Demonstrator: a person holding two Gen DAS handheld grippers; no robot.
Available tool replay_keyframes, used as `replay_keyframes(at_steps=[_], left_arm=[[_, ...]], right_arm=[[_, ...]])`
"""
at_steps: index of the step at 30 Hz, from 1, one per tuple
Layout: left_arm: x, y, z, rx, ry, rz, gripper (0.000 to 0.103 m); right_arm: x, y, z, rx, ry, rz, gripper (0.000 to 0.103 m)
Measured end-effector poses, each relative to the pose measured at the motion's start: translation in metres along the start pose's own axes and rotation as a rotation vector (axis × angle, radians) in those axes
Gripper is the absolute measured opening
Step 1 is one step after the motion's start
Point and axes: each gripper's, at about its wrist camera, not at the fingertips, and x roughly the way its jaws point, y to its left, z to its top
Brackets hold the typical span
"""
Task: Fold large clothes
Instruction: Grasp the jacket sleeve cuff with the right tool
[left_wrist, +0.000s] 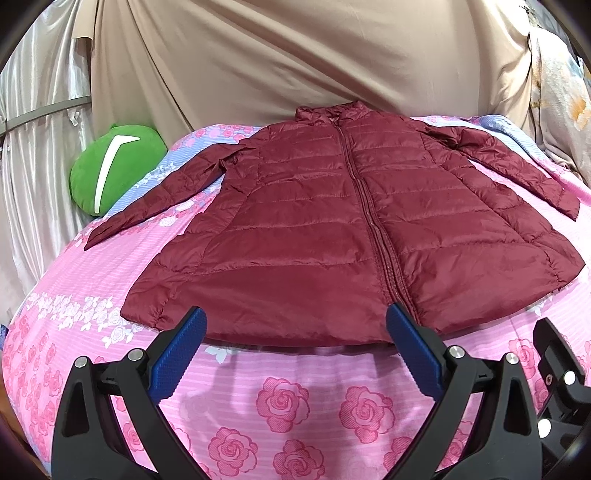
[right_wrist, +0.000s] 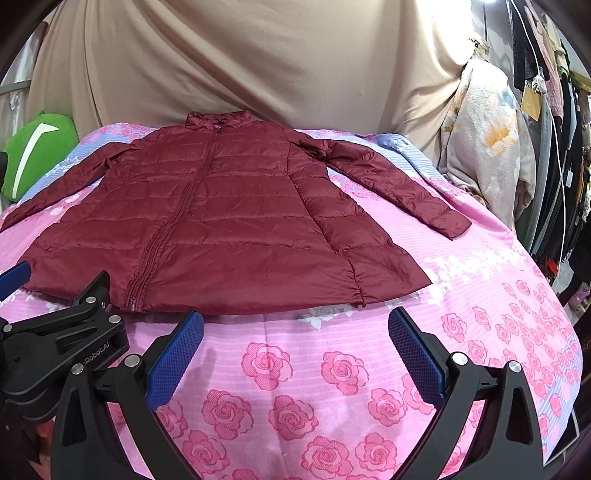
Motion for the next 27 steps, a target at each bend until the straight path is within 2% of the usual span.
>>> replay_keyframes(at_steps=[7, 11, 13, 16, 20, 27], left_arm=[[-0.002, 0.006, 0.000, -0.030, 0.002, -0.008, 0.096], [-0.005, 0.019, 0.015, -0.051, 0.046, -0.118, 0.096], [-0.006, 0.027, 0.031, -0.039, 0.044, -0.174, 0.096], [-0.001, 0.033, 0.054, -0.005, 0.025, -0.202, 0.096], [0.015, 0.035, 0.080, 0.016, 0.018, -0.221, 0.096], [0.044, 0.043, 0.117, -0.027, -0.035, -0.236, 0.096]], right_arm=[[0.002, -0.014, 0.001, -0.003, 0.011, 0.013, 0.098], [0.005, -0.060, 0.021, 0.027, -0.008, -0.022, 0.098], [0.016, -0.099, 0.043, 0.056, -0.003, -0.055, 0.098], [0.051, -0.154, 0.081, 0.099, 0.033, -0.064, 0.098], [0.099, -0.205, 0.107, 0.153, 0.107, -0.082, 0.098], [0.179, -0.279, 0.108, 0.334, 0.234, -0.084, 0.098]])
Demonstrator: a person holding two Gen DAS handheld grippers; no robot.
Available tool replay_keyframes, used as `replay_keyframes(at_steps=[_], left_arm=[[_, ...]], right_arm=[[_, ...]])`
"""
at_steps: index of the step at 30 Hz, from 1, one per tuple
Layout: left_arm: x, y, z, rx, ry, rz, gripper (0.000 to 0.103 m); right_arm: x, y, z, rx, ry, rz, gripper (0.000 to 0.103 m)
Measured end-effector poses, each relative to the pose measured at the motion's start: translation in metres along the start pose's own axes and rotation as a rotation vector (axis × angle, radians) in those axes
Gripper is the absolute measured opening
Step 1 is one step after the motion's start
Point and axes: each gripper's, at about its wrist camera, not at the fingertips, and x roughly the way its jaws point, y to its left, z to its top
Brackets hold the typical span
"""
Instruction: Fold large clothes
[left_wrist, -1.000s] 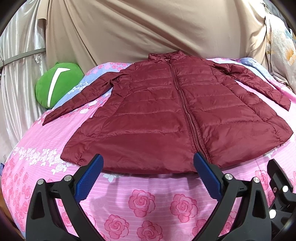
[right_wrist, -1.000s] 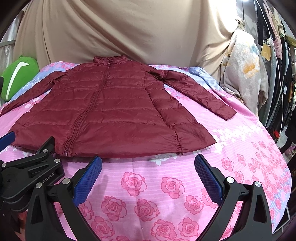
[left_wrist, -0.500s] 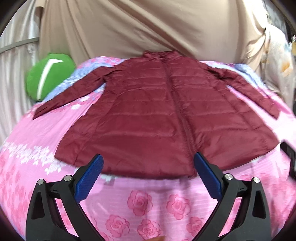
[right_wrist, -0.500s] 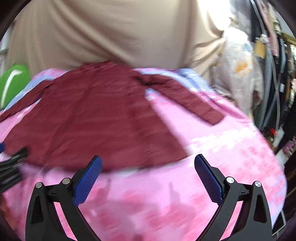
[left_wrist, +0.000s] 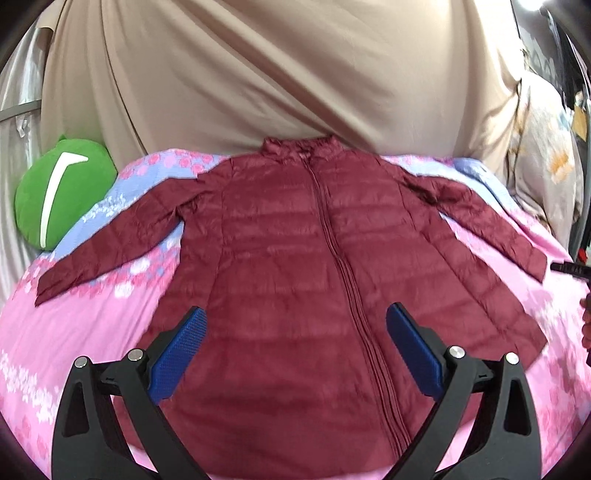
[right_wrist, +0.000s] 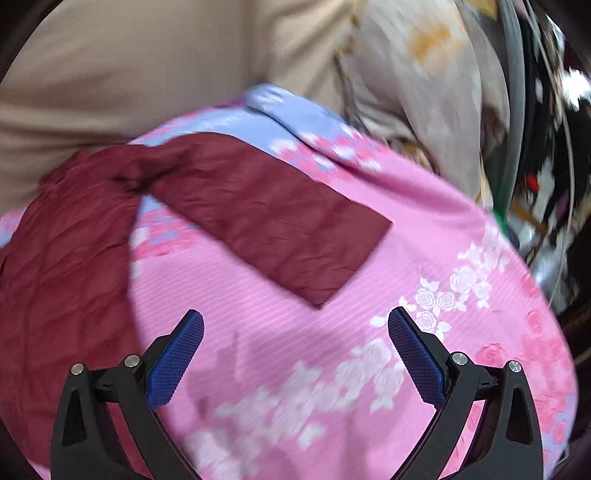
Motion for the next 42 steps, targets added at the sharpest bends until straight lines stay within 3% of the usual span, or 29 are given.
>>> replay_keyframes(at_steps=[4, 8, 10, 11, 13, 14, 15, 20, 23, 27, 31, 34, 37, 38, 39, 42], left_arm=[[0.017, 0.010, 0.021, -0.013, -0.017, 0.036, 0.096], [0.043, 0.024, 0.039, -0.039, 0.010, 0.063, 0.096], [0.053, 0.029, 0.044, -0.045, 0.025, 0.065, 0.096], [0.059, 0.031, 0.046, -0.039, 0.030, 0.070, 0.095], [0.069, 0.030, 0.050, -0.011, 0.034, 0.084, 0.092], [0.073, 0.029, 0.050, 0.002, 0.038, 0.085, 0.086], [0.078, 0.028, 0.051, 0.013, 0.049, 0.085, 0.083], [0.096, 0.031, 0.056, 0.002, 0.077, 0.066, 0.081], [0.104, 0.029, 0.062, 0.009, 0.071, 0.078, 0.081], [0.115, 0.029, 0.072, -0.009, 0.076, 0.049, 0.081], [0.130, 0.032, 0.080, -0.047, 0.100, 0.005, 0.082], [0.143, 0.036, 0.082, -0.083, 0.133, -0.043, 0.086], [0.161, 0.046, 0.084, -0.117, 0.172, -0.081, 0.087], [0.168, 0.050, 0.086, -0.124, 0.184, -0.091, 0.087], [0.176, 0.053, 0.088, -0.127, 0.193, -0.101, 0.087], [0.208, 0.059, 0.096, -0.141, 0.238, -0.143, 0.092]], right_arm=[[0.046, -0.026, 0.024, 0.124, 0.083, 0.057, 0.096], [0.079, -0.027, 0.042, 0.175, 0.122, 0.069, 0.085], [0.093, -0.029, 0.048, 0.215, 0.145, 0.085, 0.068], [0.098, -0.030, 0.049, 0.235, 0.161, 0.089, 0.053], [0.105, -0.030, 0.055, 0.244, 0.157, 0.056, 0.037], [0.107, -0.026, 0.060, 0.223, 0.166, 0.053, 0.016], [0.107, -0.024, 0.065, 0.219, 0.164, 0.061, 0.004], [0.059, 0.011, 0.113, 0.192, -0.008, 0.110, 0.003], [0.014, 0.073, 0.157, 0.106, -0.120, 0.238, 0.003], [-0.035, 0.203, 0.194, -0.080, -0.200, 0.462, 0.003], [-0.044, 0.353, 0.175, -0.346, -0.146, 0.697, 0.006], [-0.033, 0.441, 0.127, -0.567, -0.097, 0.726, 0.016], [-0.045, 0.456, 0.106, -0.606, -0.133, 0.754, 0.024], [-0.046, 0.449, 0.108, -0.590, -0.159, 0.769, 0.034], [-0.045, 0.431, 0.117, -0.548, -0.191, 0.785, 0.044], [-0.033, 0.369, 0.141, -0.432, -0.234, 0.724, 0.048]])
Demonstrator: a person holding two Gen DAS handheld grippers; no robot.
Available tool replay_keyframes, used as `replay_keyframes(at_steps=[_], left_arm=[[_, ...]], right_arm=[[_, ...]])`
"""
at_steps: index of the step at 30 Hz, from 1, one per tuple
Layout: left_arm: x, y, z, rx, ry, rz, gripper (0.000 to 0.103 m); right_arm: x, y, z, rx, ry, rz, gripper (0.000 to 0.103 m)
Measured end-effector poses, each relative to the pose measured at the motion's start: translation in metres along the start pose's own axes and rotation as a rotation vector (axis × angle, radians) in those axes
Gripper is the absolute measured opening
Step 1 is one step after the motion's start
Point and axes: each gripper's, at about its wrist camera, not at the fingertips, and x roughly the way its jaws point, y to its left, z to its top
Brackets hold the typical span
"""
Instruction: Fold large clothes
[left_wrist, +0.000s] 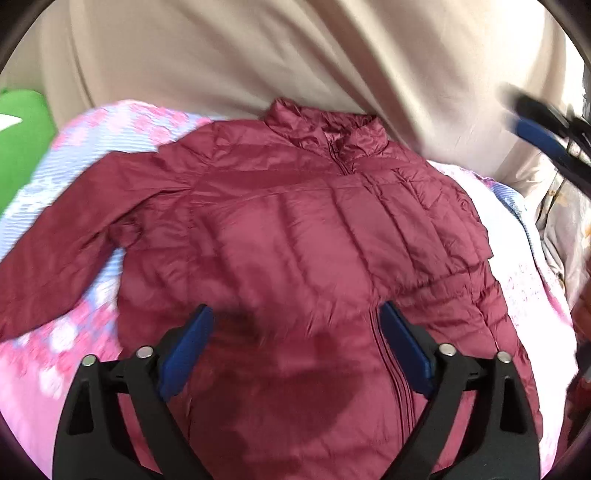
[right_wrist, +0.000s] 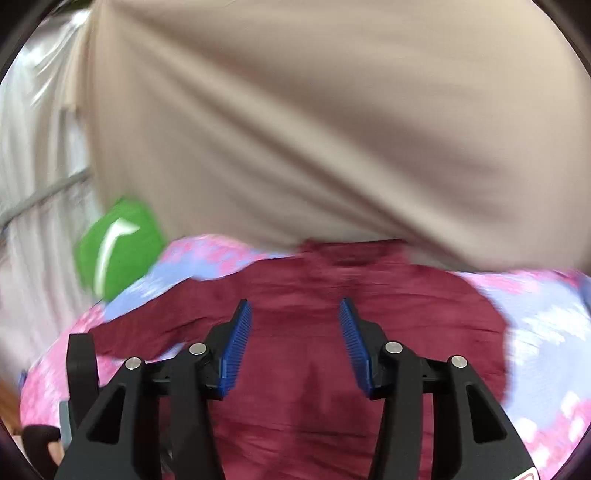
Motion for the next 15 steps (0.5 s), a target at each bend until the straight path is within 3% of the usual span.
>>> replay_keyframes(at_steps=[5, 7, 8, 9, 10, 13, 15], left_arm=[[0.063, 0.018, 0.013, -0.121, 0.150, -0.003, 0.090], [0.079, 0.023, 0.013, -0.177, 0.188, -0.036, 0.069], [0.081, 0.021, 0.016, -0.174, 0.179, -0.032, 0.052], [0.081, 0.017, 0.020, -0.152, 0.160, -0.040, 0.020], [0.079, 0.013, 0.025, -0.130, 0.149, -0.070, 0.005], [0.061, 0.004, 0.049, -0.100, 0.076, -0.101, 0.003], [0.040, -0.002, 0.071, -0.049, -0.024, -0.056, 0.002]], right_arm=[[-0.029, -0.116, -0.040, 0.144, 0.104, -0.238, 0.052], [-0.031, -0.150, -0.069, 0.201, 0.167, -0.275, 0.052], [-0.029, -0.159, -0.080, 0.229, 0.195, -0.270, 0.052], [-0.025, -0.170, -0.094, 0.272, 0.224, -0.245, 0.052], [-0.020, -0.175, -0.101, 0.302, 0.236, -0.212, 0.052], [0.001, -0.175, -0.111, 0.365, 0.259, -0.104, 0.052], [0.021, -0.165, -0.109, 0.372, 0.266, -0.034, 0.052]])
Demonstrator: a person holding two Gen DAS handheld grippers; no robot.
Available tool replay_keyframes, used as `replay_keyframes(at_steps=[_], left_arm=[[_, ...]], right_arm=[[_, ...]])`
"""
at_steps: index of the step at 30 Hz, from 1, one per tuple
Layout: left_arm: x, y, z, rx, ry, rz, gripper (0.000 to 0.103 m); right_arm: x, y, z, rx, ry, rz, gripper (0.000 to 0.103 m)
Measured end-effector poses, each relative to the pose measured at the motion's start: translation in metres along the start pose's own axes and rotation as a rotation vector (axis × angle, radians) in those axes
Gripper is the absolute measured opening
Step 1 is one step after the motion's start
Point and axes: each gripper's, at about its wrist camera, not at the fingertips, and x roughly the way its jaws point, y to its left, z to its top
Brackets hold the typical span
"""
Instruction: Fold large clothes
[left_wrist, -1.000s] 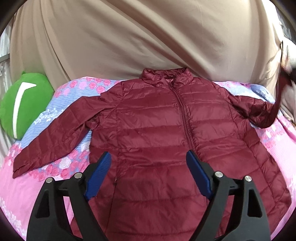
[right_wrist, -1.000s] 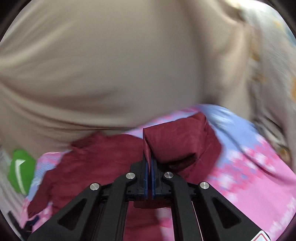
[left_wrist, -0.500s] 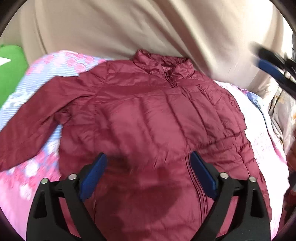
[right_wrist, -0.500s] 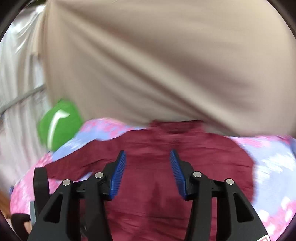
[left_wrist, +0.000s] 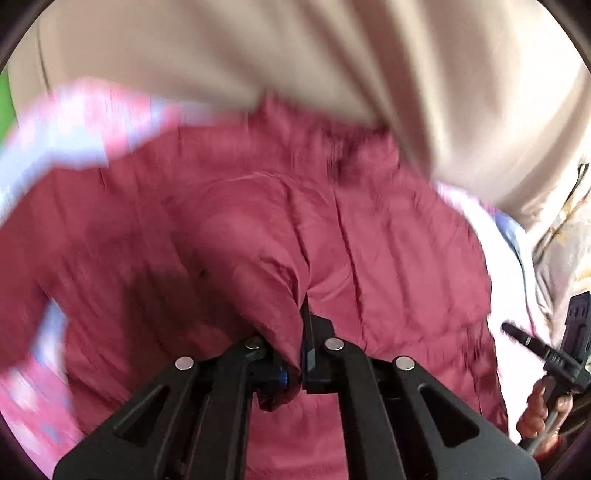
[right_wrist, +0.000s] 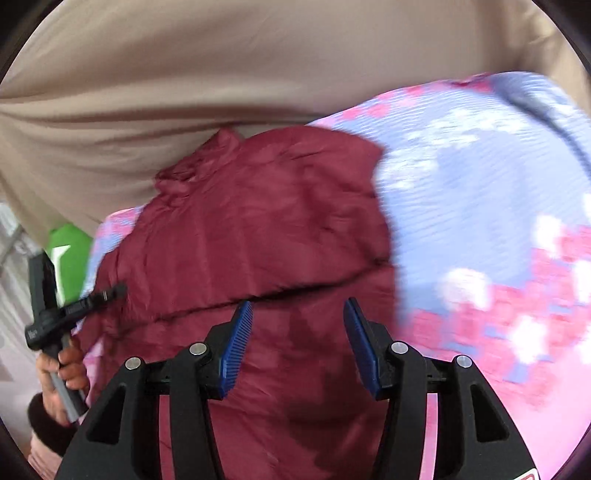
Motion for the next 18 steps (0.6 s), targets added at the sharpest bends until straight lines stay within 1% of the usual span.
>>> replay_keyframes(at_steps=[2, 4, 5, 6, 7, 8, 9, 10, 11, 12, 13, 14, 15, 16, 17, 18], left_arm=[[-0.011, 0.000, 0.020, 0.020, -0.054, 0.042, 0.002], [-0.004, 0.004, 0.031, 0.036, -0.058, 0.100, 0.002], [0.006, 0.007, 0.033, 0.045, -0.046, 0.128, 0.002], [0.010, 0.008, 0.032, 0.046, -0.036, 0.142, 0.002], [0.022, 0.011, 0.030, 0.047, -0.012, 0.168, 0.002], [0.034, 0.013, 0.026, 0.048, 0.011, 0.192, 0.002], [0.041, 0.016, 0.022, 0.042, 0.024, 0.200, 0.002], [0.048, 0.019, 0.017, 0.032, 0.041, 0.198, 0.002], [0.056, 0.021, 0.010, 0.020, 0.057, 0.195, 0.003], [0.060, 0.022, 0.006, 0.016, 0.061, 0.191, 0.003], [0.062, 0.023, 0.001, 0.016, 0.058, 0.190, 0.003], [0.063, 0.023, -0.002, 0.016, 0.051, 0.190, 0.003], [0.062, 0.021, -0.004, 0.019, 0.043, 0.190, 0.003], [0.062, 0.020, -0.004, 0.023, 0.040, 0.192, 0.003], [0.063, 0.020, -0.004, 0.025, 0.039, 0.193, 0.003], [0.062, 0.020, -0.005, 0.022, 0.038, 0.195, 0.003]], right_arm=[[0.021, 0.005, 0.009, 0.031, 0.019, 0.037, 0.055], [0.033, 0.001, 0.015, 0.097, 0.020, 0.050, 0.056], [0.040, -0.004, 0.017, 0.141, 0.023, 0.065, 0.056], [0.048, -0.013, 0.020, 0.208, 0.024, 0.086, 0.051], [0.052, -0.019, 0.021, 0.255, 0.017, 0.090, 0.039], [0.052, -0.026, 0.022, 0.300, -0.006, 0.066, 0.007], [0.049, -0.028, 0.024, 0.307, -0.027, 0.046, 0.001], [0.039, -0.034, 0.026, 0.311, -0.081, 0.010, 0.001], [0.032, -0.040, 0.027, 0.300, -0.109, -0.057, 0.001], [0.027, -0.044, 0.029, 0.281, -0.109, -0.135, 0.001], [0.022, -0.048, 0.029, 0.241, -0.105, -0.234, 0.001], [0.017, -0.047, 0.029, 0.211, -0.110, -0.255, 0.001], [0.007, -0.042, 0.026, 0.164, -0.118, -0.259, 0.008], [0.001, -0.037, 0.024, 0.140, -0.126, -0.246, 0.011], [-0.008, -0.028, 0.021, 0.105, -0.142, -0.220, 0.022], [-0.011, -0.020, 0.022, 0.076, -0.150, -0.211, 0.054]])
